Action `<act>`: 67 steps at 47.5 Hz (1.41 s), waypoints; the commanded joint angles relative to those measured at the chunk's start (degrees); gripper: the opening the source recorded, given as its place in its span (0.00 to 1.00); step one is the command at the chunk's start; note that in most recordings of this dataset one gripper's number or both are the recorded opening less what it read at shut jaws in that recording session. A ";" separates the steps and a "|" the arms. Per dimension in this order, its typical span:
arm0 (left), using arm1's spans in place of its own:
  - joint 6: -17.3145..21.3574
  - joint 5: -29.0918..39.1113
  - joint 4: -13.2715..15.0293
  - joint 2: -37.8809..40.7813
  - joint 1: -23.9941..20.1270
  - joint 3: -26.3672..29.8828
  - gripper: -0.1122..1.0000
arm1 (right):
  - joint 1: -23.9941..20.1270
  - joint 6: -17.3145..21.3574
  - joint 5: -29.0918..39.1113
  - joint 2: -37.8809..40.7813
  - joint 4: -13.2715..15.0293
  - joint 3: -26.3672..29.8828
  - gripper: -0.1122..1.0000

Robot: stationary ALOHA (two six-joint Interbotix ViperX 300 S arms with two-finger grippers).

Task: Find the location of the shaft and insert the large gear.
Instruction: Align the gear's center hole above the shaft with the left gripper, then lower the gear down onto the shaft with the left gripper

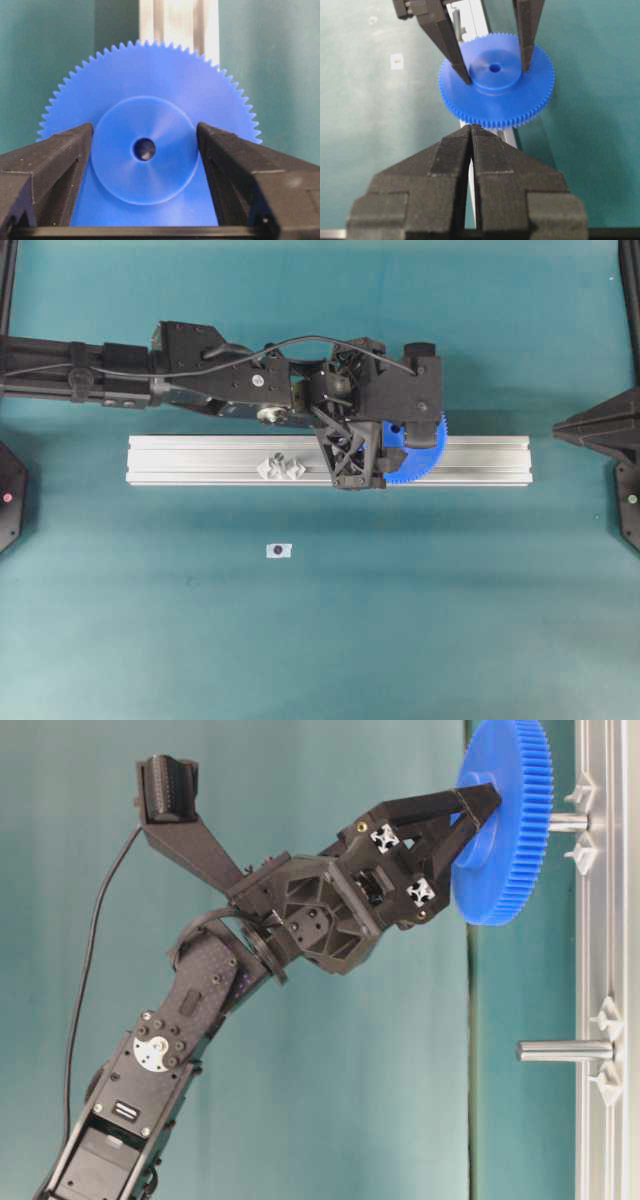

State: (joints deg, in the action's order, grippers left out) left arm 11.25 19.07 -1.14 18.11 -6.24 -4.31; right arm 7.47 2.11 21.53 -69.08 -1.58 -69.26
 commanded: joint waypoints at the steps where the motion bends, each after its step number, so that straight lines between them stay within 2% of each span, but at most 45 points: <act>1: -0.26 1.14 -0.18 -3.25 0.09 2.55 0.83 | 0.18 0.53 -0.53 0.44 0.00 0.70 0.17; 12: -0.35 1.76 -0.09 -4.31 0.18 4.22 0.87 | 0.18 0.53 -0.53 0.44 -0.09 0.62 0.17; 23: -0.18 1.58 -0.18 -5.10 -0.88 1.23 0.87 | 0.18 0.53 -0.53 0.44 0.00 0.70 0.17; 39: -0.79 -0.88 -0.18 -4.83 -0.97 -3.43 0.76 | 0.18 0.53 -0.53 0.44 0.00 0.53 0.17; 50: -0.35 -0.88 -0.18 -4.39 -1.05 -1.58 0.75 | 0.18 0.53 -0.53 0.44 0.00 0.62 0.17; 67: -0.26 -0.53 -0.18 -0.88 -1.23 4.57 0.75 | 0.18 0.53 -0.70 0.44 0.00 0.53 0.17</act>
State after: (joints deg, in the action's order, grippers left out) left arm 11.07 18.54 -1.14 18.02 -7.38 -1.76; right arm 7.47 2.20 21.45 -69.08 -1.58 -69.26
